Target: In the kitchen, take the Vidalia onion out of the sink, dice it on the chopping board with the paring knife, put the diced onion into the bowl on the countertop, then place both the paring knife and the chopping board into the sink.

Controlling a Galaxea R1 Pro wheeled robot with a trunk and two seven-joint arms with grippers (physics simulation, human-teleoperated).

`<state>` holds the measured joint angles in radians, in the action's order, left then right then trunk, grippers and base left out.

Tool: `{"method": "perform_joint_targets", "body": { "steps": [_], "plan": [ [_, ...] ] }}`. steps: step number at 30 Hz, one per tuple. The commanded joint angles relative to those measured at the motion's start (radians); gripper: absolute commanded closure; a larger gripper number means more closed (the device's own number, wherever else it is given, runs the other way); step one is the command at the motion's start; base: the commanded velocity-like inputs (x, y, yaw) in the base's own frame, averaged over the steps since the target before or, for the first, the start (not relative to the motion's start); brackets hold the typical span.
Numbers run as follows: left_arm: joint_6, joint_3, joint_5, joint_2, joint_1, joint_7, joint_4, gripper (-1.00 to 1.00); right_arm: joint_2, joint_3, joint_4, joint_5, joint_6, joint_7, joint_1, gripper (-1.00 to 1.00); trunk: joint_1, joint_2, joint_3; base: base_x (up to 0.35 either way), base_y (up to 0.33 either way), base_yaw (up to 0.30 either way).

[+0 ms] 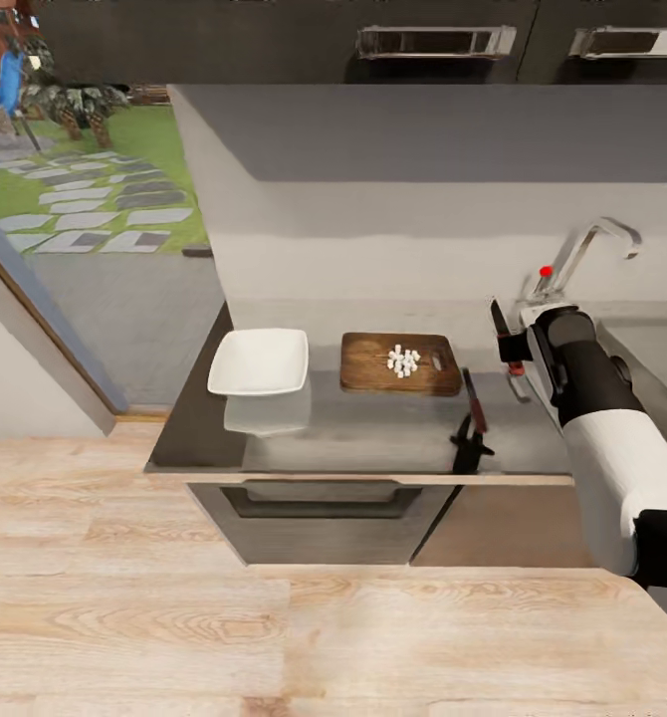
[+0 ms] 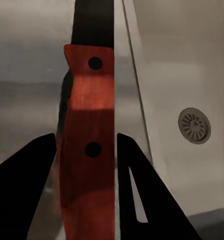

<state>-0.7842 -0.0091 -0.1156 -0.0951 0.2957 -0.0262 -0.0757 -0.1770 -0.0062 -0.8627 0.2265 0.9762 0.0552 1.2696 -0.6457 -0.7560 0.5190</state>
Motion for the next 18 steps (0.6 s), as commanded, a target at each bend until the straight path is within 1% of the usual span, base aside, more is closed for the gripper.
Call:
{"method": "perform_joint_targets", "body": {
  "steps": [1,10,18],
  "plan": [
    [-0.006,-0.002,-0.006,0.000,0.002,-0.002,-0.004,-1.00,0.000,-0.001,0.007,0.008,0.004,0.006,0.001,1.00,0.000,-0.001,0.001,-0.210,-0.240,0.000],
    [-0.006,-0.002,-0.006,0.000,0.002,-0.001,-0.003,-1.00,0.003,0.000,0.056,0.007,0.003,0.009,0.001,1.00,0.000,-0.001,0.001,-0.073,-0.300,0.000],
    [-0.006,-0.002,-0.006,0.000,0.002,0.000,-0.003,-1.00,0.004,0.000,0.071,0.007,0.001,0.010,0.001,1.00,0.000,-0.001,0.001,0.077,-0.319,0.000]
  ]
}}
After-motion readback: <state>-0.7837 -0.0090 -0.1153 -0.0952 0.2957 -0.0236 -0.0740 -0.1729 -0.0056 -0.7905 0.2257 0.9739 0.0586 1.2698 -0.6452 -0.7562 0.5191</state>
